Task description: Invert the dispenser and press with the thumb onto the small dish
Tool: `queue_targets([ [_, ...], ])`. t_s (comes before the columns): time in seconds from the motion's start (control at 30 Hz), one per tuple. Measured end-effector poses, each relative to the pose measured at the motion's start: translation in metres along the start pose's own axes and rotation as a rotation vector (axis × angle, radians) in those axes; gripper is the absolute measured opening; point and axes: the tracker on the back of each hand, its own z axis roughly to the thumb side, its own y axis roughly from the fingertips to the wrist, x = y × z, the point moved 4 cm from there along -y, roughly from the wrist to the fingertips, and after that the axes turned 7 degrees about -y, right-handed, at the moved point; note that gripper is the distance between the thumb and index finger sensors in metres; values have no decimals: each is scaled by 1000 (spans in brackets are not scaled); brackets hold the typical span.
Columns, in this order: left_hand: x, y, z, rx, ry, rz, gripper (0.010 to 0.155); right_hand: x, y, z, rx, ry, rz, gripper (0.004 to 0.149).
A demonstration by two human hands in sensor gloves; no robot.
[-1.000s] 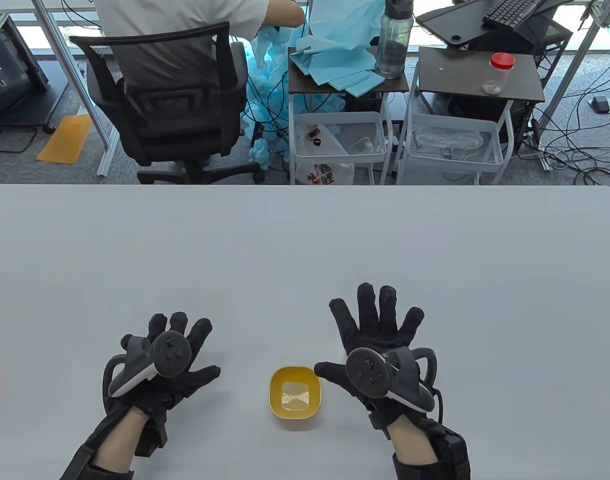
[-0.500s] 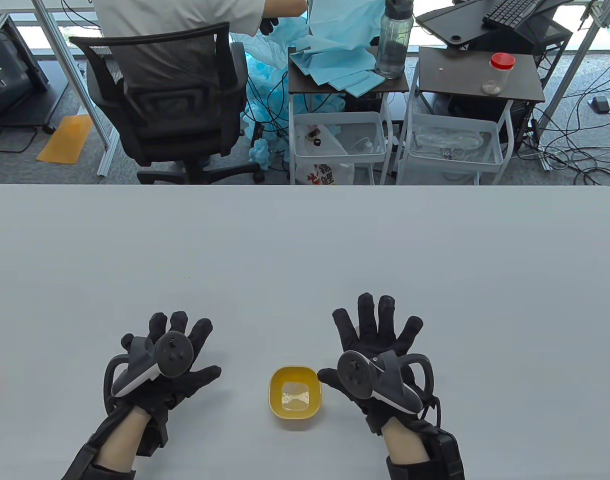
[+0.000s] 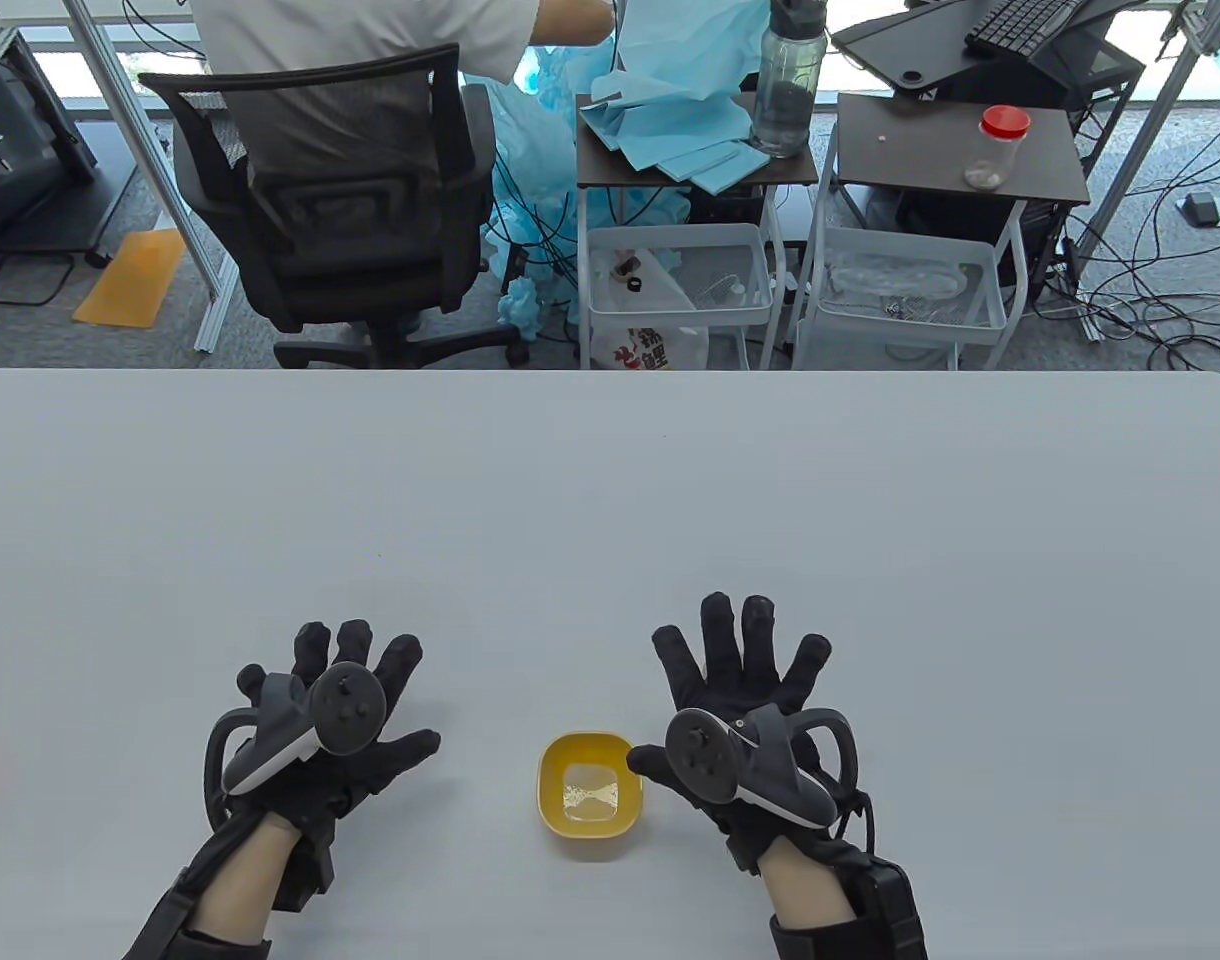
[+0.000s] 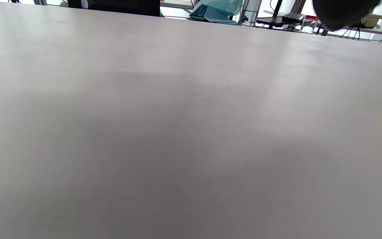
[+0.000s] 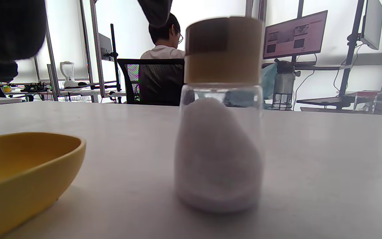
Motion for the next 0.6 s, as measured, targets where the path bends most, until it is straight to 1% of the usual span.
queue_targets([
  [0.6, 2, 1, 0, 3, 0, -9, 85, 3, 0, 0, -3, -14, 12, 105],
])
